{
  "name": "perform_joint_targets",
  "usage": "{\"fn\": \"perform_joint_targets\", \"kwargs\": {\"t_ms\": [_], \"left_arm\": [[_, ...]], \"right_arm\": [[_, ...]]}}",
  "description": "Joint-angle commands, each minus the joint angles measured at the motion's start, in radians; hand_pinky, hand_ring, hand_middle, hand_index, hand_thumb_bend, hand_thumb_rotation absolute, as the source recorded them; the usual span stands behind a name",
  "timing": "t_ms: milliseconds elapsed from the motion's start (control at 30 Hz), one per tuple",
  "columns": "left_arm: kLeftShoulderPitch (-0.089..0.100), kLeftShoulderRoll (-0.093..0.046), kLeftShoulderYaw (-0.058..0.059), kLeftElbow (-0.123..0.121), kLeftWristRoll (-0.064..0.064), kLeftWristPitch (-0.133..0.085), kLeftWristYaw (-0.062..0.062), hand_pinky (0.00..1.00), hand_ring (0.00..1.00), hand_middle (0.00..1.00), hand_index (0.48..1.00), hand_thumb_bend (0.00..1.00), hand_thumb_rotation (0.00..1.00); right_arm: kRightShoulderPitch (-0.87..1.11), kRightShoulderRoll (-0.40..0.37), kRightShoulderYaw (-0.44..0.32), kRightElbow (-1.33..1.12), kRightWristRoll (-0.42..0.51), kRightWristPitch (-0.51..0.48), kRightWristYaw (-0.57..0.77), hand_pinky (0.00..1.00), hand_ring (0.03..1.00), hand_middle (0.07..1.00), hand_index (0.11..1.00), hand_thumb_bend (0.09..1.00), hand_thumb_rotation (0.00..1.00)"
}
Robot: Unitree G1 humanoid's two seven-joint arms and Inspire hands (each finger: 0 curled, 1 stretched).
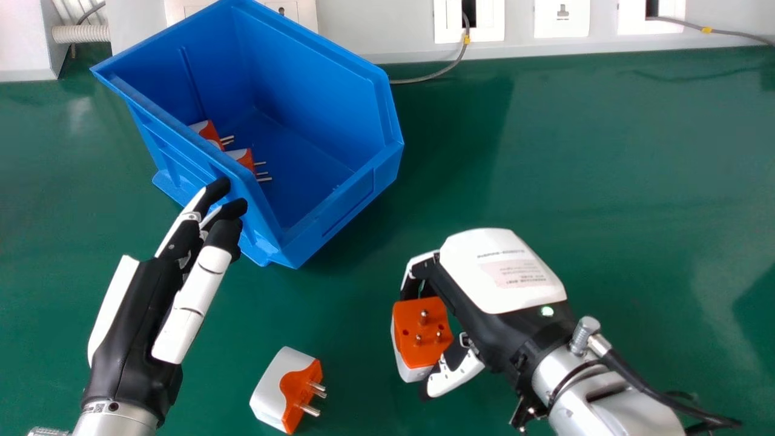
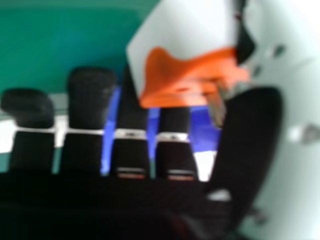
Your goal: Pick all objects and put in blue box
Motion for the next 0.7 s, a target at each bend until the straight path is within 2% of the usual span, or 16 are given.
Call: {"fn": "perform_joint_targets", "kwargs": {"t_ms": [0,267,400,533,667], "left_arm": [[0.000,0.000,-0.002,-0.030,0.005,-0.006,0.006,0.88,0.90,0.90,0.929,0.71,0.91],[0.016,0.000,0.001,-0.054,0.014,0.003,0.013,0.87,0.90,0.90,0.924,0.74,0.91],[0.015,0.003,0.004,-0.047,0.013,0.000,0.013,0.87,0.90,0.90,0.918,0.75,0.91],[0.020,0.001,0.002,-0.059,0.014,0.005,0.016,0.86,0.89,0.89,0.914,0.75,0.90],[0.017,0.003,0.004,-0.050,0.009,0.003,0.017,0.86,0.89,0.89,0.912,0.75,0.90]], "right_arm": [[-0.020,0.010,-0.034,-0.056,0.002,0.004,0.001,0.11,0.183,0.407,0.500,0.513,0.00],[-0.075,0.037,-0.092,-0.112,0.001,0.005,0.004,0.09,0.153,0.413,0.490,0.514,0.00],[-0.118,0.059,-0.119,-0.123,0.010,0.011,0.010,0.08,0.139,0.433,0.485,0.516,0.00],[-0.167,0.081,-0.134,-0.110,0.013,0.013,0.003,0.07,0.124,0.439,0.480,0.517,0.00],[-0.203,0.109,-0.134,-0.085,0.016,0.019,-0.010,0.07,0.119,0.450,0.479,0.518,0.00]]}}
